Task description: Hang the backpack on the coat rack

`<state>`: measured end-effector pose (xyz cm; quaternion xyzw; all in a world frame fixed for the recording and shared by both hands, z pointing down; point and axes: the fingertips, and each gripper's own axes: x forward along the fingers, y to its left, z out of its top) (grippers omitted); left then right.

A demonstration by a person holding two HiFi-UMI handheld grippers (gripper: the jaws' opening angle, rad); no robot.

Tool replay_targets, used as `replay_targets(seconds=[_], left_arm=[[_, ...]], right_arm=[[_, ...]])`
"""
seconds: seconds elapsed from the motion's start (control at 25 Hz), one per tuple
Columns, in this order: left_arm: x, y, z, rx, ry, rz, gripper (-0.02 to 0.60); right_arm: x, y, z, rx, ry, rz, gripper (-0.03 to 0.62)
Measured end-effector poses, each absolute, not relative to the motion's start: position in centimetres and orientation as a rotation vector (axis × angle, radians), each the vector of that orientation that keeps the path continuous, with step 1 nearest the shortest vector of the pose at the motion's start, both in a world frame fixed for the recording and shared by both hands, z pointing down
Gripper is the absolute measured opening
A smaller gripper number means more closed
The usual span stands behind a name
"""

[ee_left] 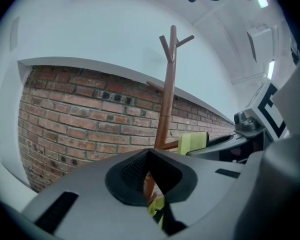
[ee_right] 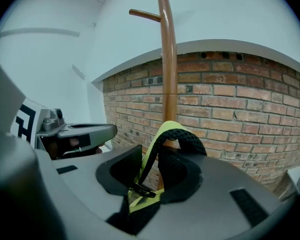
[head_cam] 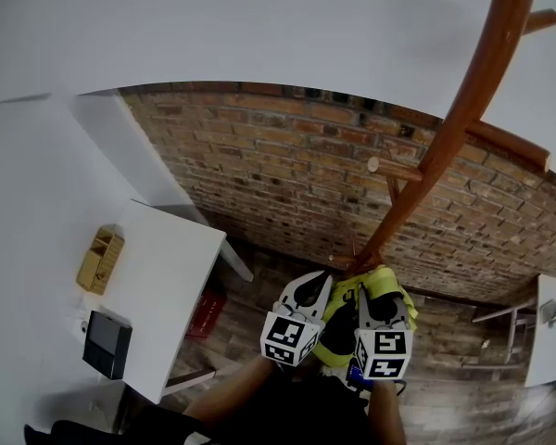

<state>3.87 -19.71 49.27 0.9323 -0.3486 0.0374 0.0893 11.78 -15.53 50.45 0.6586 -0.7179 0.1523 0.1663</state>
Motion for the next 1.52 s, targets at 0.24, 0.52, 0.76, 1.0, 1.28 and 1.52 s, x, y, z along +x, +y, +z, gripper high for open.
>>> replay_targets(seconds=[0.24, 0.52, 0.76, 1.0, 1.28, 1.52], left_arm=[[4.7, -19.0, 49.4, 2.755, -1.106, 0.118, 0.006], [6.0, -17.9, 49.3, 2.725, -1.173, 0.119, 0.006], [5.6, -17.7, 49.9, 2.687, -1.220, 0.131, 0.006], [6.1, -18.2, 49.8, 2.703, -1.225, 0.107, 0.006], [5.8, -19.4, 50.0, 2.680, -1.260, 0.075, 0.006], [5.8, -19.2, 50.1, 2.668, -1.261, 0.075, 0.006]], right_arm=[[11.3, -16.8, 50.5, 1.801, -2.108, 0.405, 0.106], [10.9, -17.2, 50.5, 1.720, -2.172, 0.399, 0.109], [10.5, -17.8, 50.4, 1.688, -2.206, 0.394, 0.109], [10.5, -18.7, 50.5, 1.666, -2.218, 0.375, 0.109], [10.7, -18.9, 50.6, 1.656, -2.224, 0.349, 0.109], [10.7, -18.6, 50.6, 1.656, -2.222, 0.342, 0.109]])
